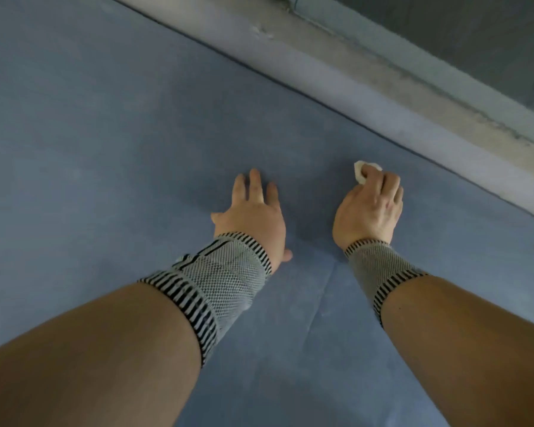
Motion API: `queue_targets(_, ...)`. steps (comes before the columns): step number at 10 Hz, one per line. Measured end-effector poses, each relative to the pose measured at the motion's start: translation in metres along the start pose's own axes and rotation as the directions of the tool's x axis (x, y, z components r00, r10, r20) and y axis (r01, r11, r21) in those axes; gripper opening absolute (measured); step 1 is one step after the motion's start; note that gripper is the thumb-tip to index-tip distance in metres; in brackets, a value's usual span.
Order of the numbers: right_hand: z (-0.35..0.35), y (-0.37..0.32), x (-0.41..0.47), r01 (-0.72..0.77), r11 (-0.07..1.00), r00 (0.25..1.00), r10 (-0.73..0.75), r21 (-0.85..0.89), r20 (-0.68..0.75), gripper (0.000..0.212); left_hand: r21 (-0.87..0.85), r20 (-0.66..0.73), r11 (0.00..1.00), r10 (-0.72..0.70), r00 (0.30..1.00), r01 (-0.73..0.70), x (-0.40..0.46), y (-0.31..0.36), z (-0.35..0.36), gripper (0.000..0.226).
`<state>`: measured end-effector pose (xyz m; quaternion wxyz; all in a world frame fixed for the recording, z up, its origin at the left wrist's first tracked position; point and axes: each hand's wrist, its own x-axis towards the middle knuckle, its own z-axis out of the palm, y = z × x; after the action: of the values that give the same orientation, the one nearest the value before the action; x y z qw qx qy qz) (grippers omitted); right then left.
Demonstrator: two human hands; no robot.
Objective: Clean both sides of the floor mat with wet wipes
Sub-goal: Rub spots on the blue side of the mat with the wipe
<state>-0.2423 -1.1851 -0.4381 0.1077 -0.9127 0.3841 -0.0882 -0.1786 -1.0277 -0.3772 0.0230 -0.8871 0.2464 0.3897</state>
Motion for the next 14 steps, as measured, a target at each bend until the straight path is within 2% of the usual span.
queue_targets(1,-0.002,0.001,-0.001,0.025,1.000,0.999,-0.025,-0.011,0.021,0.033,-0.061,0.036,0.995,-0.078,0.996,0.080,0.001,0.013,-0.002,0.125)
queue_targets(2,-0.005,0.003,0.002,0.013,0.999,0.999,-0.014,0.030,0.047,0.032,-0.050,0.023,0.987,-0.153,0.988,0.154,0.000,0.030,0.000,0.129)
queue_targets(3,-0.015,0.016,-0.005,0.323,0.924,0.938,-0.342,0.203,0.062,0.032,-0.021,0.017,0.980,-0.199,0.980,0.200,0.003,0.033,0.004,0.132)
queue_targets(4,-0.028,0.048,0.004,0.627,0.732,0.743,-0.665,0.268,0.079,0.020,-0.038,-0.015,0.978,-0.205,0.979,0.205,0.000,0.030,0.007,0.133)
queue_targets(5,-0.020,0.041,0.050,0.250,0.927,0.941,-0.301,0.280,0.155,0.020,-0.024,-0.042,0.977,-0.212,0.976,0.212,-0.003,0.029,0.010,0.131)
queue_targets(6,-0.010,-0.008,0.065,0.174,0.940,0.949,-0.239,0.292,0.204,0.028,-0.018,-0.054,0.975,-0.221,0.974,0.220,-0.005,0.029,0.012,0.130)
queue_targets(7,-0.016,-0.017,0.028,0.617,0.728,0.670,-0.686,0.300,0.284,0.024,-0.029,-0.048,0.973,-0.229,0.972,0.228,-0.004,0.029,0.010,0.132)
queue_targets(8,-0.023,0.024,0.053,0.537,0.824,0.777,-0.567,0.182,0.273,0.028,-0.022,-0.042,0.971,-0.239,0.970,0.238,-0.002,0.029,0.013,0.132)
queue_targets(9,-0.017,0.010,0.088,0.299,0.945,0.915,-0.323,0.130,0.243,0.022,-0.038,-0.041,0.971,-0.239,0.970,0.237,-0.002,0.028,0.012,0.131)
queue_targets(10,-0.010,-0.038,0.074,0.489,0.846,0.789,-0.533,0.214,0.305,0.018,-0.033,-0.032,0.971,-0.237,0.971,0.236,0.000,0.027,0.013,0.133)
queue_targets(11,-0.006,-0.027,0.059,0.675,0.710,0.641,-0.698,0.200,0.319,0.022,-0.038,-0.048,0.970,-0.241,0.969,0.239,-0.001,0.026,0.014,0.133)
queue_targets(12,-0.012,0.008,0.077,0.558,0.817,0.778,-0.576,0.145,0.252,0.033,-0.048,-0.054,0.970,-0.240,0.969,0.238,-0.001,0.024,0.016,0.132)
queue_targets(13,-0.002,-0.019,0.098,0.358,0.922,0.884,-0.386,0.147,0.265,0.029,-0.050,-0.062,0.973,-0.229,0.971,0.227,0.001,0.023,0.017,0.132)
queue_targets(14,-0.002,-0.056,0.073,0.493,0.845,0.790,-0.535,0.208,0.300,0.027,-0.049,-0.066,0.974,-0.224,0.972,0.221,0.000,0.023,0.017,0.133)
